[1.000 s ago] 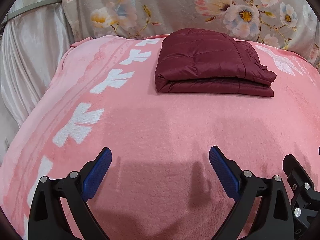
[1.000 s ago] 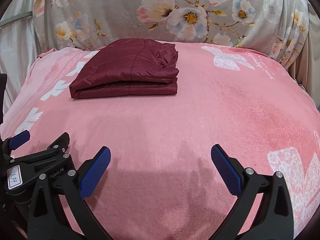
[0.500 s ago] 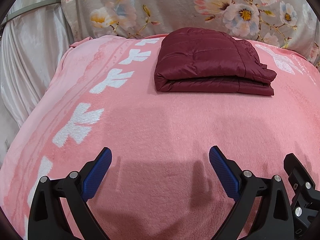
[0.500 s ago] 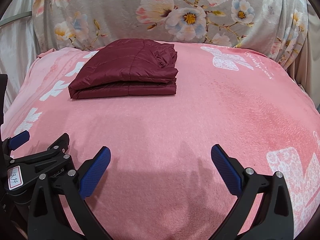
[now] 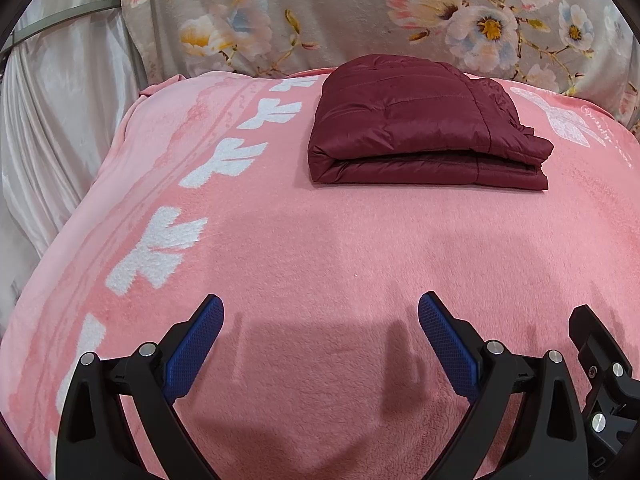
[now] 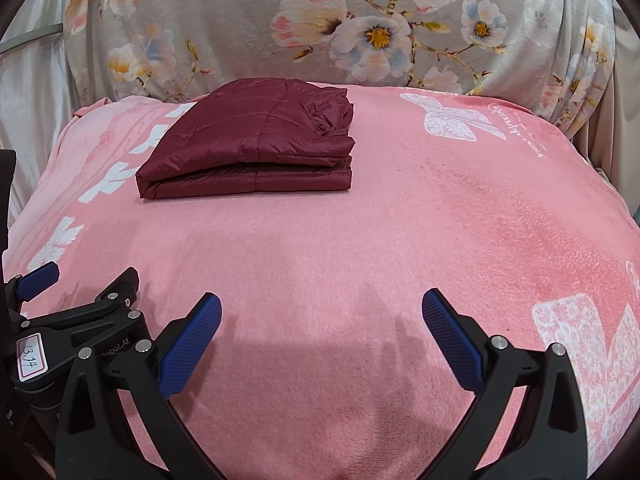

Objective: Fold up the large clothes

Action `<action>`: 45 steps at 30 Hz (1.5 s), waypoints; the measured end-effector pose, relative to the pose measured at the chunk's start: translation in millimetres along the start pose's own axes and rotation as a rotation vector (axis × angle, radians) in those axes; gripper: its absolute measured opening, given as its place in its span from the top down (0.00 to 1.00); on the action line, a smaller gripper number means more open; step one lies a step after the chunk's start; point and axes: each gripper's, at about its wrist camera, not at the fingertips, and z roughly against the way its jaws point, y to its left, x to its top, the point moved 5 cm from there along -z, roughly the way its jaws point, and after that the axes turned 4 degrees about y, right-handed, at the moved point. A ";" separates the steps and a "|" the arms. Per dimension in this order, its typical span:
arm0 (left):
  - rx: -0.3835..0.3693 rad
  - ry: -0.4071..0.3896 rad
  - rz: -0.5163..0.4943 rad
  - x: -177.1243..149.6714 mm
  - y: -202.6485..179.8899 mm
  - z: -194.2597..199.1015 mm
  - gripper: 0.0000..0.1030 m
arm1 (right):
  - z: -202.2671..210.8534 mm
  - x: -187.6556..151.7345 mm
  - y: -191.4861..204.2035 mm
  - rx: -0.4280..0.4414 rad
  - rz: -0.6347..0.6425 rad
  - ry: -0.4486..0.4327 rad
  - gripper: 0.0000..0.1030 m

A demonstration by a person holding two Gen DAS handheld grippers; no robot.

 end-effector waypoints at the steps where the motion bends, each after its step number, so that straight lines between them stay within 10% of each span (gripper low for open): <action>1: -0.001 0.001 0.000 0.3 -0.2 -0.1 0.06 | 0.0 0.0 0.0 0.000 0.000 0.000 0.05; 45: 0.004 -0.002 -0.004 0.6 0.2 1.0 0.06 | 0.2 0.2 -4.3 0.004 0.006 -0.001 0.05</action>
